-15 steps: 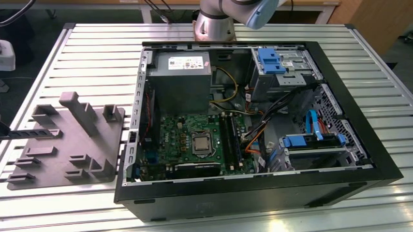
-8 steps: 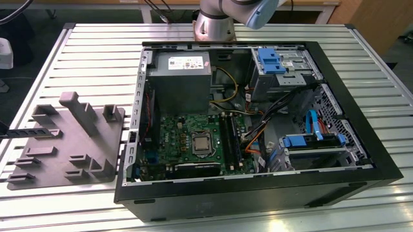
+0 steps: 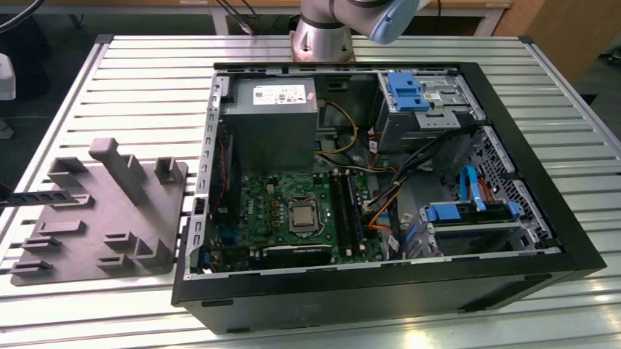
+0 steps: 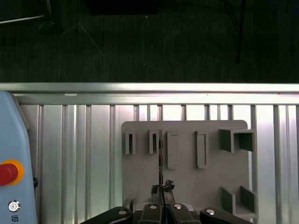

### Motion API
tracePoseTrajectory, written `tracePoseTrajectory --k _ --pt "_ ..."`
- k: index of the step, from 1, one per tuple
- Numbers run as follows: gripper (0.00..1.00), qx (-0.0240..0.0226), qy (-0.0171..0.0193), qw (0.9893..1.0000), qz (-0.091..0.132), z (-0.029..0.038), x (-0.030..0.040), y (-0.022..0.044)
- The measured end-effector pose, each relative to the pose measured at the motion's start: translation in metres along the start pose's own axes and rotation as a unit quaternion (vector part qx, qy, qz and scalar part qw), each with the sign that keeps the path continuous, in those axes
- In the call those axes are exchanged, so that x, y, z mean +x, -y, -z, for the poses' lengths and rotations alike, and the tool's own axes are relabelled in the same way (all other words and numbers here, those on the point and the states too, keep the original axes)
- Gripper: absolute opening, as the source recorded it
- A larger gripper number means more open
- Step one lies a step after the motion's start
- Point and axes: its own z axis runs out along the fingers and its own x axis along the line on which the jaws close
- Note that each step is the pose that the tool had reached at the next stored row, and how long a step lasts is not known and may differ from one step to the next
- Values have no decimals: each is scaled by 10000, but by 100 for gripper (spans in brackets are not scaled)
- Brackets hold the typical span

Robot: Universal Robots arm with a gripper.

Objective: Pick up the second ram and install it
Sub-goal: 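Pick up the second ram and move it above second insertion slot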

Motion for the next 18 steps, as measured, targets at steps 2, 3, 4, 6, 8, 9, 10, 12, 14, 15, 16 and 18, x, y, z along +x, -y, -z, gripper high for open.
tracePoseTrajectory --k 2,3,4,6,8,9,10,12,14,15,16,18 --pt "12 2 0 10000 0 12 0 -2" --pt "12 4 0 10000 0 18 0 -4" --pt "12 5 0 10000 0 24 0 -6" --pt "12 9 0 10000 0 35 -1 -9" --pt "12 11 0 10000 0 44 -1 -13" --pt "12 13 0 10000 0 48 -1 -15" --pt "12 14 0 10000 0 52 -1 -17" --pt "12 18 -1 10000 1 60 -1 -21" --pt "12 23 0 10000 1 67 -1 -26" --pt "12 25 0 10000 1 71 -1 -29" --pt "12 27 0 10000 1 76 -1 -31" --pt "12 31 0 10000 1 85 -1 -35"
